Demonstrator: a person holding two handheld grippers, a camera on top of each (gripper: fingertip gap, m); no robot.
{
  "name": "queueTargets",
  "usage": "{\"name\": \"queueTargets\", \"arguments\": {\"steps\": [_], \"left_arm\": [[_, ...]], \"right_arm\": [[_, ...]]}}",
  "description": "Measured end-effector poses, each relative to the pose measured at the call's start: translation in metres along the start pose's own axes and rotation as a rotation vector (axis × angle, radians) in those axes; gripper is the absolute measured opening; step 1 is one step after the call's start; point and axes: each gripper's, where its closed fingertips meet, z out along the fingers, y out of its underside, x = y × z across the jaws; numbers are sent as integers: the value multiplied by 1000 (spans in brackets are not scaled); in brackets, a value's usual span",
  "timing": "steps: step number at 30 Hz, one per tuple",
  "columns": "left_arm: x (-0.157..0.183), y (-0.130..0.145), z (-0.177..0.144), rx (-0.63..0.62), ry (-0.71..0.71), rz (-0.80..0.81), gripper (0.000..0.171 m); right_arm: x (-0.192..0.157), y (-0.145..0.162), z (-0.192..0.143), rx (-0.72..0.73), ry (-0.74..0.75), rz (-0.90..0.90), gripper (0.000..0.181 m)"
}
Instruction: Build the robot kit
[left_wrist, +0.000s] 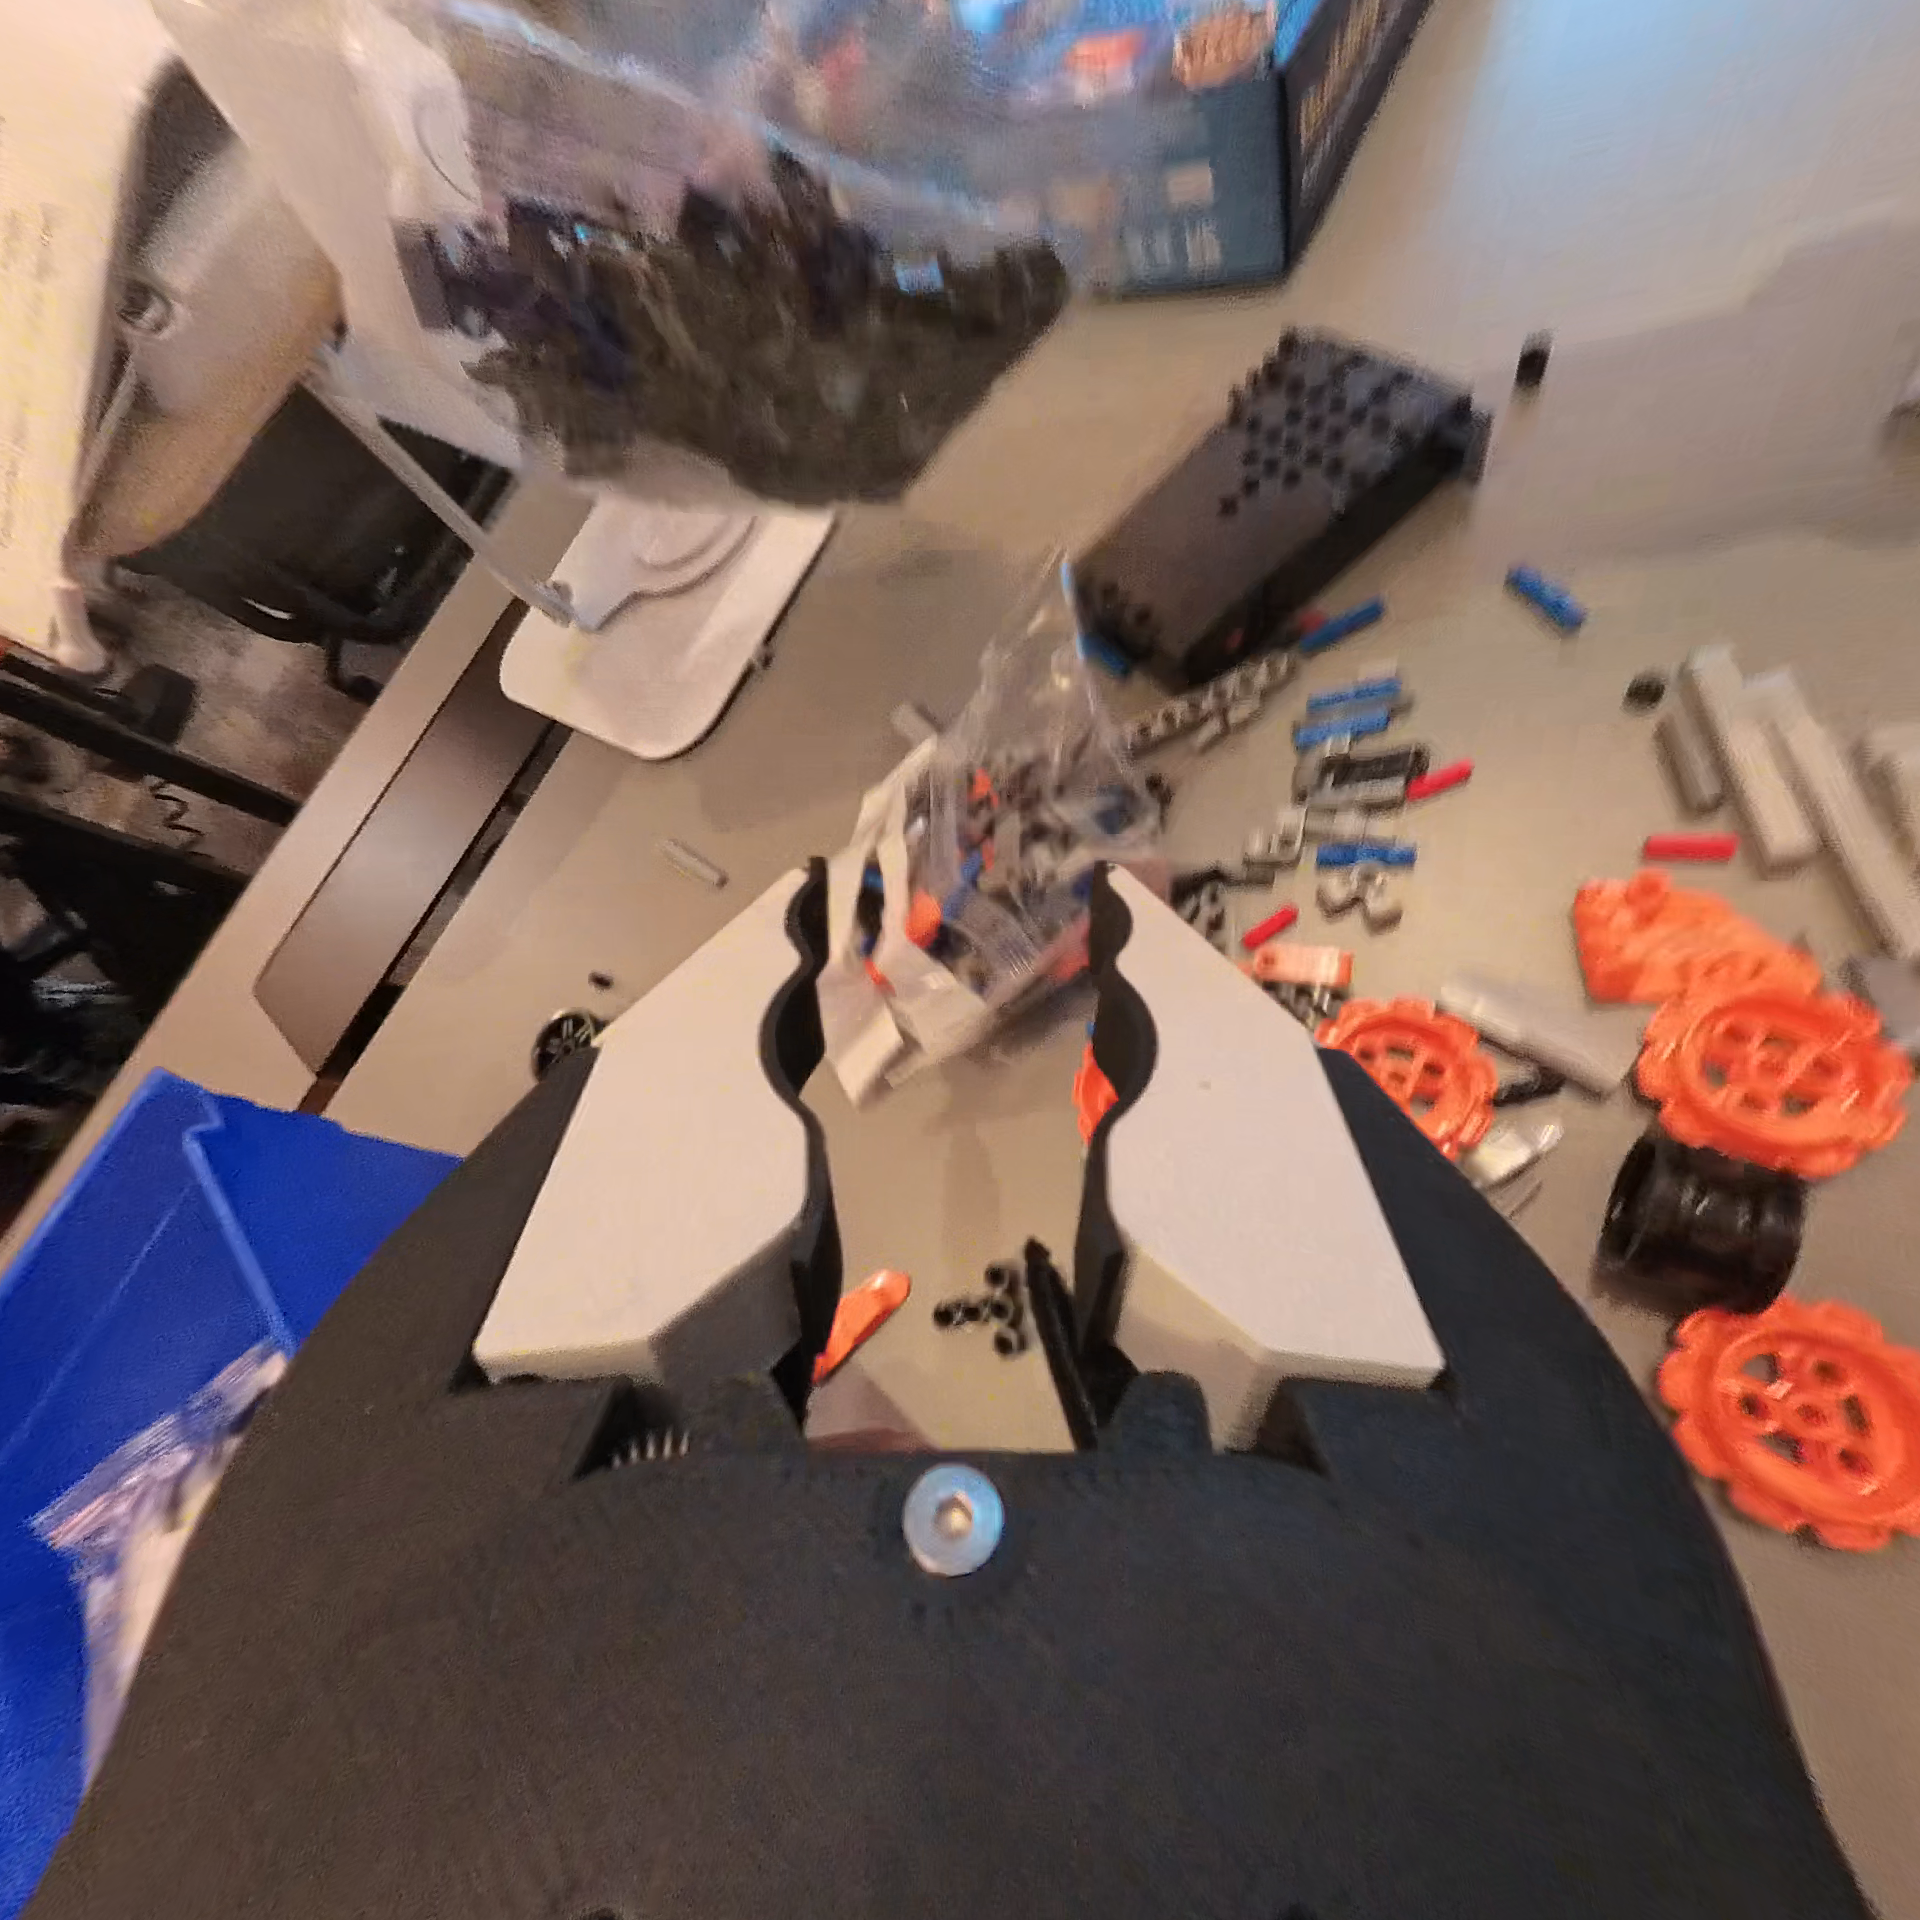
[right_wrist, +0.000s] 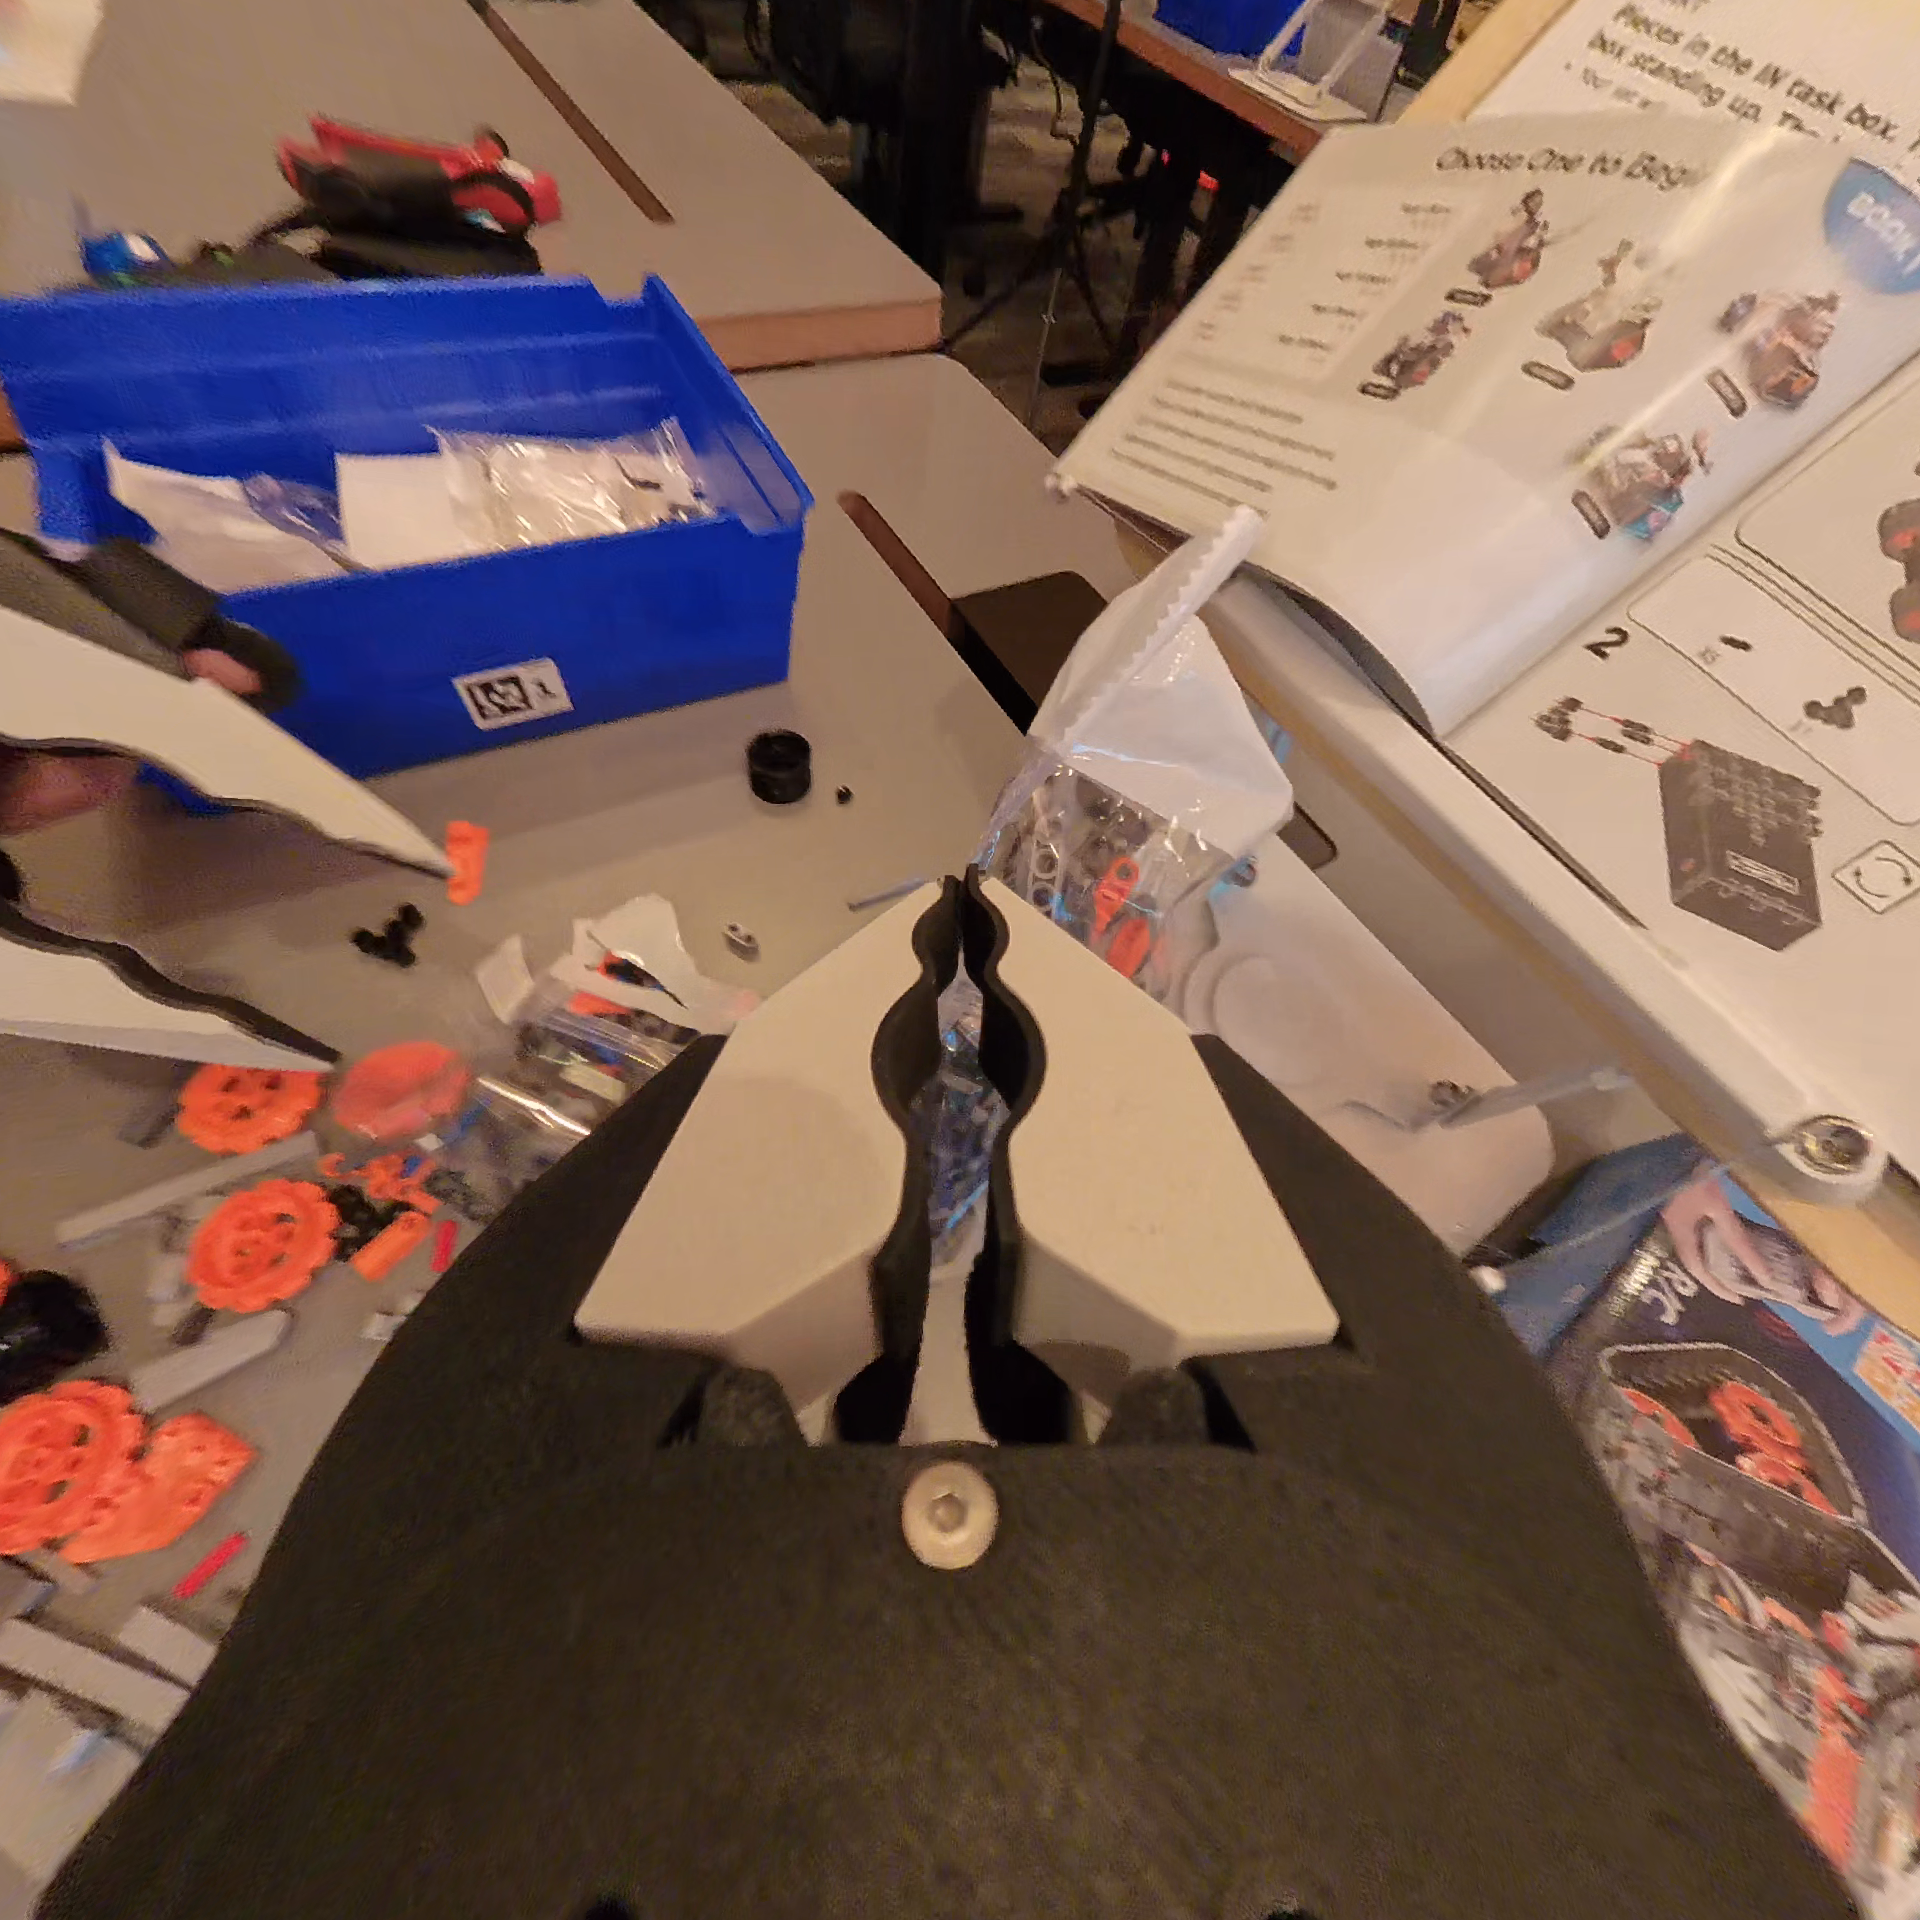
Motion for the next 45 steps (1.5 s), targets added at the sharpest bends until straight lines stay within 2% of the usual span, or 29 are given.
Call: {"name": "queueTargets", "arguments": {"steps": [2,5,8,10,12,14,15,18,19,21,24,29,33,36,39,41,44,45], "left_arm": [[-6,-23,-3,68,27,-83,58],[-18,-49,-11,140,41,-128,58],[-43,-58,-20,115,-89,56,59],[-51,-64,-23,93,-147,232,67],[-46,-65,-17,54,-127,368,73],[-40,-53,-2,-35,-90,452,66],[-38,-47,5,-73,-88,495,55],[-29,-37,10,-120,-58,538,9],[-30,-40,9,-102,-78,538,2],[-38,-47,3,-80,-134,538,0],[-57,-64,-12,-25,-197,524,0],[-109,-93,-60,50,-267,451,0],[-153,-101,-103,56,-353,435,0],[-184,-86,-130,27,-393,433,0],[-207,-47,-145,14,-398,454,0],[-216,-8,-146,23,-393,386,0],[-210,76,-135,-117,-341,291,0],[-204,103,-134,-175,-313,250,5]], "right_arm": [[-17,-5,0,7,-57,16,0],[-47,2,1,-32,-123,-41,0],[-77,14,2,-80,-194,-139,0],[-94,23,3,-115,-235,-214,0],[-109,30,3,-130,-270,-282,0],[-120,32,2,-133,-292,-313,0],[-124,33,1,-128,-301,-323,0],[-124,36,0,-114,-273,-325,0],[-122,33,-3,-82,-270,-294,2],[-112,22,-12,-14,-235,-208,34],[-93,7,-37,87,-158,-164,47],[-74,1,-81,199,-122,-81,38],[-72,14,-93,200,-146,-54,28],[-78,28,-91,171,-173,-65,25],[-81,37,-90,153,-186,-62,25],[-81,41,-91,143,-192,-56,25],[-79,48,-94,118,-199,-50,26],[-78,51,-96,112,-195,-50,27]]}}
